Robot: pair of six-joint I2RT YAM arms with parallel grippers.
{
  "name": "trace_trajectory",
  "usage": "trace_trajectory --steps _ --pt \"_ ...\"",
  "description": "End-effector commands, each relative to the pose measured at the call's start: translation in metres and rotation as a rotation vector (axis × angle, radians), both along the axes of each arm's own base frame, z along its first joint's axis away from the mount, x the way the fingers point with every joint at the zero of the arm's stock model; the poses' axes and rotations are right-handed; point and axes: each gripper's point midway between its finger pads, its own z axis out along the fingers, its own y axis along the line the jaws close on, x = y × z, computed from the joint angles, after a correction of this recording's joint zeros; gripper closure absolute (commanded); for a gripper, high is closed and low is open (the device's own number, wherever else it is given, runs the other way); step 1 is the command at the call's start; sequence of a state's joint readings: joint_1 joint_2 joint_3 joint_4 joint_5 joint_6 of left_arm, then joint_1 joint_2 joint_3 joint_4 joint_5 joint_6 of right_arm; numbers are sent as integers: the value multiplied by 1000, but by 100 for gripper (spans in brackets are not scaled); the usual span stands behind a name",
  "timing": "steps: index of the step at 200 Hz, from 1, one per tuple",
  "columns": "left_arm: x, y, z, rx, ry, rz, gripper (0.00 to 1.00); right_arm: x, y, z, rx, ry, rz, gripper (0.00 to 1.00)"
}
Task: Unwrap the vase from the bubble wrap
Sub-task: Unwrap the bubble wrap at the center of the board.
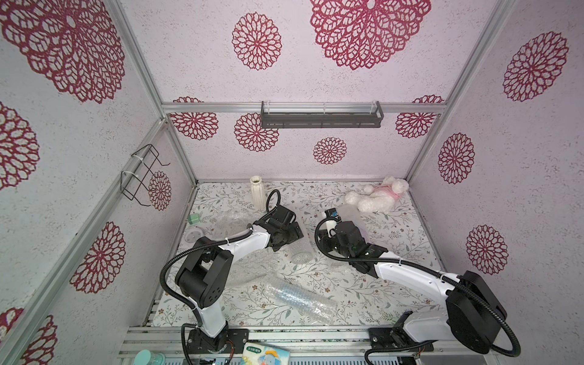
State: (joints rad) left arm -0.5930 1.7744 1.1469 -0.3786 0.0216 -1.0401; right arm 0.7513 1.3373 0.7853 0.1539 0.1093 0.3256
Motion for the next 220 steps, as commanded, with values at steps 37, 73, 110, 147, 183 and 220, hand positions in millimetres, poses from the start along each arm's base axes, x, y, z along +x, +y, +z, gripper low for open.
trace_trajectory --steps 37,73,110,147,183,220 --pt "-26 0 6 28 22 -34 7 -9 -22 19 62 -32 -70 100" --pt "-31 1 6 37 27 -40 7 -18 -34 14 51 -23 -85 100" --pt "-33 2 7 35 23 -42 6 -22 -36 12 54 -19 -78 100" --pt "-36 1 6 31 28 -44 6 -23 -37 9 53 -15 -79 100" --pt "-36 -1 8 17 17 -50 6 -27 -34 9 60 -10 -53 98" --pt "-35 -6 6 -3 0 -82 6 -31 -28 22 106 -30 -19 84"
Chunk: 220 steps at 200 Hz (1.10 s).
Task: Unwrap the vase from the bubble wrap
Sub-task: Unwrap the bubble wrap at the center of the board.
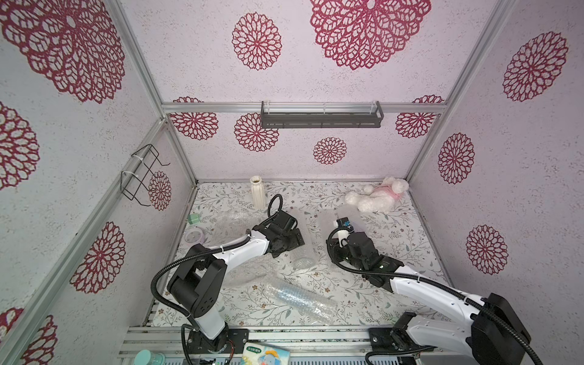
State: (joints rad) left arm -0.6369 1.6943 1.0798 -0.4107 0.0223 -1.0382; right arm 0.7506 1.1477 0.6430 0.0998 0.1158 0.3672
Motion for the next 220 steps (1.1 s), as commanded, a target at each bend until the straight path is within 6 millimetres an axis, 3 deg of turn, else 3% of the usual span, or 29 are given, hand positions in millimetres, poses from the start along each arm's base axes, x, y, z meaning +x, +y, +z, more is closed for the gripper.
trace_trajectory --steps 1,14,40,110,145,180,220 --pt "-5 -4 1 -14 -14 -37 6 1 3 28 84 -56 6 85" --pt "-9 -2 -2 -7 -9 -46 6 1 5 28 92 -56 9 91" --pt "-14 -1 -8 -9 -3 -69 6 1 7 29 111 -65 22 91" --pt "-29 16 -26 51 67 -88 6 1 27 16 84 -23 109 70" --pt "-36 28 -23 35 69 -79 6 1 38 13 92 -23 165 61" --pt "-34 40 -16 33 53 -80 6 5 49 11 99 -9 195 59" --pt "-35 45 -22 23 70 -81 6 10 56 15 117 -7 214 59"
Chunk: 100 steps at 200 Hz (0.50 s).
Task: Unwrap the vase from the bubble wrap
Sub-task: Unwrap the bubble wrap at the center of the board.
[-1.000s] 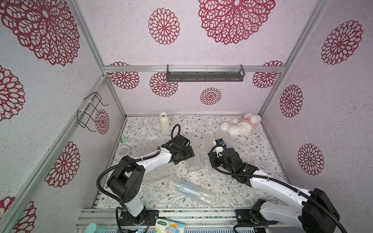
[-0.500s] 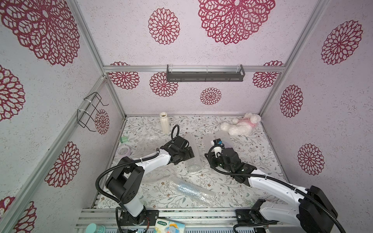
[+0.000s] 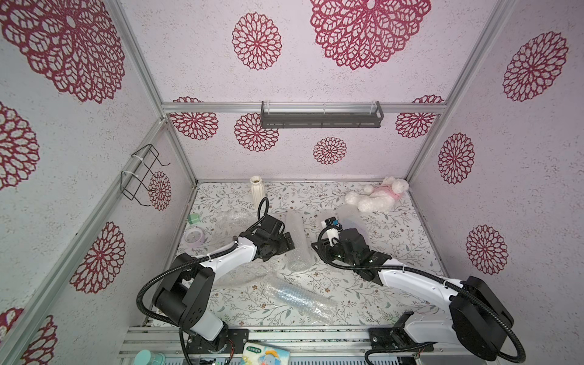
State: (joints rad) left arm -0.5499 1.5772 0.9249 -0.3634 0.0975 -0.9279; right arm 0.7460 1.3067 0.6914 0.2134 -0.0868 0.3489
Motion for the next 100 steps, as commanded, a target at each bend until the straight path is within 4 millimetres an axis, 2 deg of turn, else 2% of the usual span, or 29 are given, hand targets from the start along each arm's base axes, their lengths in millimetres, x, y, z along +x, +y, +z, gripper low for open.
trace_trajectory --steps 1,100 --pt "-21 9 -17 39 79 -36 6 9 11 27 60 -55 31 59" --pt "-17 8 -15 27 70 -39 5 -3 31 -11 39 102 155 56"
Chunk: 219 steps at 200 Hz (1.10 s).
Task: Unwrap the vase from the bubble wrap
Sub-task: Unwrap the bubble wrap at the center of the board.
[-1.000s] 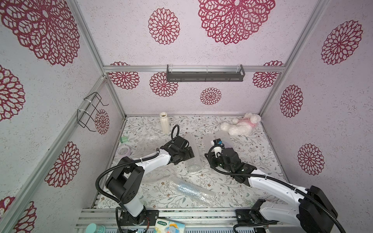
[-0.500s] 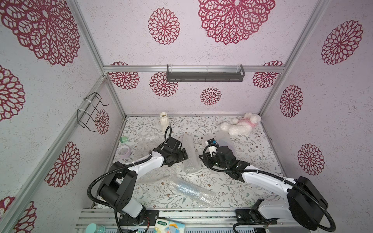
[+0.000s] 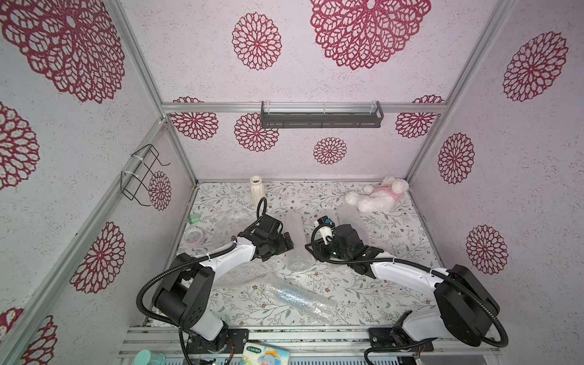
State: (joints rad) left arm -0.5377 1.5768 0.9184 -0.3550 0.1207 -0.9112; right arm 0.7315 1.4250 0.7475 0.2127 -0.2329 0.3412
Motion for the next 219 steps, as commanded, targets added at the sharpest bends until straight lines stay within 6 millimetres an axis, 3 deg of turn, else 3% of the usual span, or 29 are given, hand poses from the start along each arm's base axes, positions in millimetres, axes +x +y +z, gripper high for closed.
trace_trajectory --steps 1,90,132,156,219 --pt "-17 7 -14 38 66 -25 5 -1 8 8 31 12 39 56" --pt "-20 6 -13 13 58 -23 5 7 17 -7 -12 27 64 61" --pt "-20 6 -12 11 56 -25 5 5 20 -10 -5 49 79 78" --pt "-20 6 -12 13 54 -23 5 4 20 -9 1 52 77 100" --pt "-22 10 -15 27 63 -19 5 6 7 -2 -31 19 41 100"
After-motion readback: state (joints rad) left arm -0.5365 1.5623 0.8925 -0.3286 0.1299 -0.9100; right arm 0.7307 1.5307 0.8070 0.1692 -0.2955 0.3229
